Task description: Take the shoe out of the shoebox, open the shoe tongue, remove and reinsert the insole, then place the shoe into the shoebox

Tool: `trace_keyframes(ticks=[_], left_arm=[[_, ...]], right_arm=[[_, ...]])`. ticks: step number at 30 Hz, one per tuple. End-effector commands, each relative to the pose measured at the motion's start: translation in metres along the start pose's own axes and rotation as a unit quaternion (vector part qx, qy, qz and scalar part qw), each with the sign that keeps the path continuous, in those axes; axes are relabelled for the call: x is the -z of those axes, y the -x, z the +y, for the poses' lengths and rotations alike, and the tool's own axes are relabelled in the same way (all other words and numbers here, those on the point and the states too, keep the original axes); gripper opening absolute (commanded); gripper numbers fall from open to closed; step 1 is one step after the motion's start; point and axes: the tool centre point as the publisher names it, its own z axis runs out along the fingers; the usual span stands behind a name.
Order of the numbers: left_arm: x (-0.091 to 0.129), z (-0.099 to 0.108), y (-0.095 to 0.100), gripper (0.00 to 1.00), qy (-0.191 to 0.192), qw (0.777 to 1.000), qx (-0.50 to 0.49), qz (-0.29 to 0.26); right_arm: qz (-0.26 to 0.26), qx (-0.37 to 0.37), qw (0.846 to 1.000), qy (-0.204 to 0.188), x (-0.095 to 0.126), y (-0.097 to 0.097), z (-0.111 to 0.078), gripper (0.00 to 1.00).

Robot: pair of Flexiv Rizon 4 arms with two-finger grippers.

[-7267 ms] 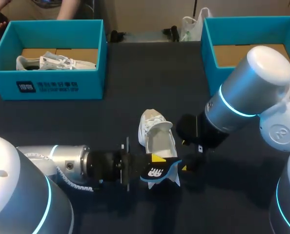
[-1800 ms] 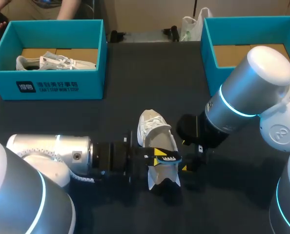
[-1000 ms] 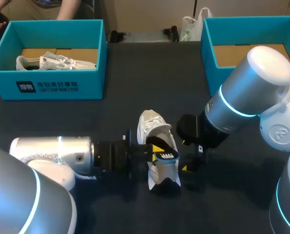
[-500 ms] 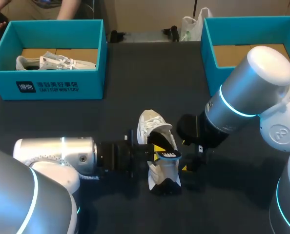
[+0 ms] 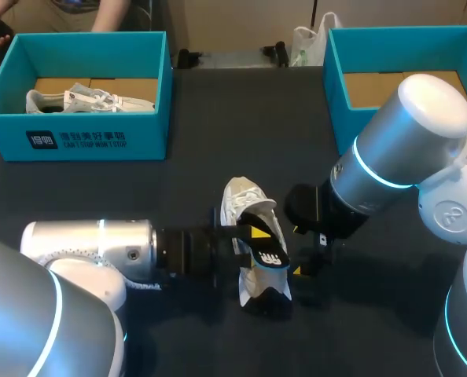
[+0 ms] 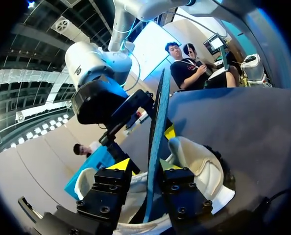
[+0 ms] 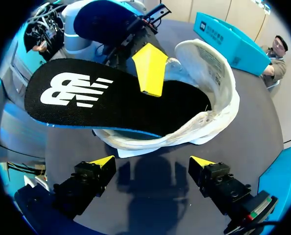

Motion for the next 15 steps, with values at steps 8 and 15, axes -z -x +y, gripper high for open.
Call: trace_keyframes(ticks=[8, 15], left_arm=[[-0.006, -0.013, -0.004, 0.22, -0.007, 1.0, -0.005, 0.005], [-0.007, -0.013, -0.005, 0.0, -0.016, 1.0, -0.025, 0.001]], right_arm=[[-0.001, 0.0, 1.0, -0.001, -0.001, -0.001, 0.001, 1.0], [-0.001, 0.0, 1.0, -0.001, -0.001, -0.001, 0.001, 1.0]])
